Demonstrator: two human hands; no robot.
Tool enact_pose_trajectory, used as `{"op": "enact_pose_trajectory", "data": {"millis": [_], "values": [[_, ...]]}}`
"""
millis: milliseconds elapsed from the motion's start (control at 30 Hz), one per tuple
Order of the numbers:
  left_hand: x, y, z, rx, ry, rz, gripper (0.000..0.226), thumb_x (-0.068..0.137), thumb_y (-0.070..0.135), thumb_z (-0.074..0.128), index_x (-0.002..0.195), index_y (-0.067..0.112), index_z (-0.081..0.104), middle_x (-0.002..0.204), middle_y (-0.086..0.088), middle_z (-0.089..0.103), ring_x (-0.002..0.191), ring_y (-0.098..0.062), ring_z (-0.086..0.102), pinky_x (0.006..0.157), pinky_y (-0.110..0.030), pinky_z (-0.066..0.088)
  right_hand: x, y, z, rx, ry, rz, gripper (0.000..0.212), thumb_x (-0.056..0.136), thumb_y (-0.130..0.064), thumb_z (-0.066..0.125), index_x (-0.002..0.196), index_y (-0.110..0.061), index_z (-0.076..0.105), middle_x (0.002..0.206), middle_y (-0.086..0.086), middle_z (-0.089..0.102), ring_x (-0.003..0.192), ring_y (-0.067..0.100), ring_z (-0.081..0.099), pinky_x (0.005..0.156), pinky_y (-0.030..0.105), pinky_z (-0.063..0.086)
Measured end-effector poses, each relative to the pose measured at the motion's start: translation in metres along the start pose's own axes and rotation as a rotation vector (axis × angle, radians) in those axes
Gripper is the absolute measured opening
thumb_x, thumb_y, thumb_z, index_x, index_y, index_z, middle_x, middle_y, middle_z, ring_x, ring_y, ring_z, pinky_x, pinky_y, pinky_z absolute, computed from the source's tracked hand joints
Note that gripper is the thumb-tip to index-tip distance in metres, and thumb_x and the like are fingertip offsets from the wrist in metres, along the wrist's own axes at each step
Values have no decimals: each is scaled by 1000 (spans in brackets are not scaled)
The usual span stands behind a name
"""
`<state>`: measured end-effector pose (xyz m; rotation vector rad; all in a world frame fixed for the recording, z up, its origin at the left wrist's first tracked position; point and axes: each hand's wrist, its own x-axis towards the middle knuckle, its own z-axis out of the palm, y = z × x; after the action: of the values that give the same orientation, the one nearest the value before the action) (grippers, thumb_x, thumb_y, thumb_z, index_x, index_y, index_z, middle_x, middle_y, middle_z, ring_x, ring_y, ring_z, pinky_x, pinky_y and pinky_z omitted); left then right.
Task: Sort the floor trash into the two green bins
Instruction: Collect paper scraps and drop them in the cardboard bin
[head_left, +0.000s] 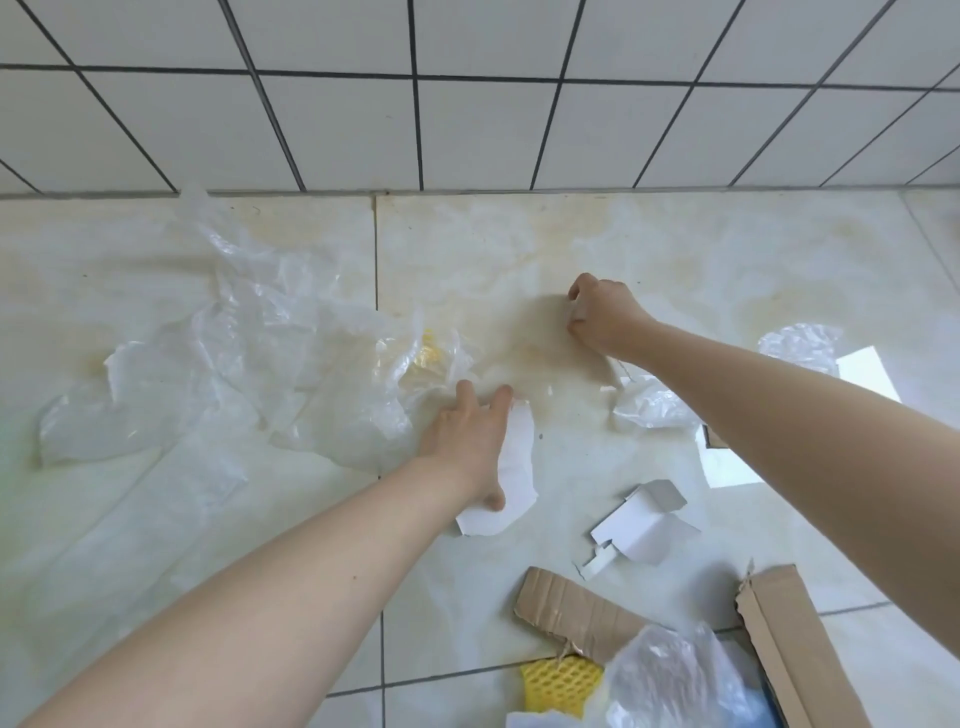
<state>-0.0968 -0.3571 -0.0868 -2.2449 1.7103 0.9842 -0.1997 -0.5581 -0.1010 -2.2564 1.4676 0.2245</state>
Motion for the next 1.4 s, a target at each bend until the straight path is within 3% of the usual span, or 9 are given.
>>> {"op": "enact_pose_trajectory", "data": {"millis": [267,433,567,800,1033,1167,1267,1333,1400], "values": [[-24,-4,0,-150,59,-45,92,60,31,84,129,22,24,99,-2,48,100,-31,56,68,-33,45,-60,-14,-16,184,32,-110,9,80,-10,65,85,-3,63,69,-5,55,66,16,52,50,18,39],[-49,-3,0,-148,64,-67,98,56,42,84,129,18,25,106,-2,55,100,-28,56,80,-37,48,-118,-24,-29,272,7,-216,4,82,-12,64,84,-10,61,82,3,60,74,18,53,58,24,44],[-77,5,-6,-263,39,-50,86,56,42,84,116,17,30,97,-1,51,89,-24,52,63,-32,44,-152,-8,-41,296,9,-192,8,80,-13,68,82,-15,60,79,0,58,74,16,51,51,8,38],[-112,31,2,-450,-93,-32,73,56,42,85,108,22,37,100,2,54,89,-18,55,55,-24,42,-203,40,-36,246,-109,-2,27,73,-32,75,95,-24,62,76,-9,55,74,11,53,54,16,36],[-108,59,35,-351,-129,80,53,61,39,80,91,24,38,88,8,44,77,-12,46,51,-20,33,-214,82,-7,592,-267,299,47,78,-32,71,116,-12,50,97,5,58,76,14,57,60,26,51],[-91,66,52,-177,-131,161,52,63,38,79,91,20,38,101,3,38,90,-18,40,64,-26,38,-208,84,6,705,-295,410,52,80,-26,72,120,-4,48,83,8,49,61,20,48,54,28,42],[-81,60,61,57,-147,243,61,65,38,77,109,15,43,116,0,36,108,-24,33,89,-34,44,-206,79,15,685,-336,408,31,80,-24,73,94,-3,56,81,16,50,67,26,44,50,29,36],[-78,56,65,150,-151,274,64,66,37,77,115,13,43,119,-1,37,110,-26,33,91,-36,46,-205,77,20,621,-333,390,29,80,-27,72,80,-9,49,79,13,53,68,25,48,49,28,39],[-78,54,68,146,-160,271,60,67,34,77,113,13,43,117,-1,38,108,-25,35,88,-35,46,-204,76,23,574,-324,370,30,81,-28,70,87,-9,48,78,7,52,69,23,51,50,26,43]]}}
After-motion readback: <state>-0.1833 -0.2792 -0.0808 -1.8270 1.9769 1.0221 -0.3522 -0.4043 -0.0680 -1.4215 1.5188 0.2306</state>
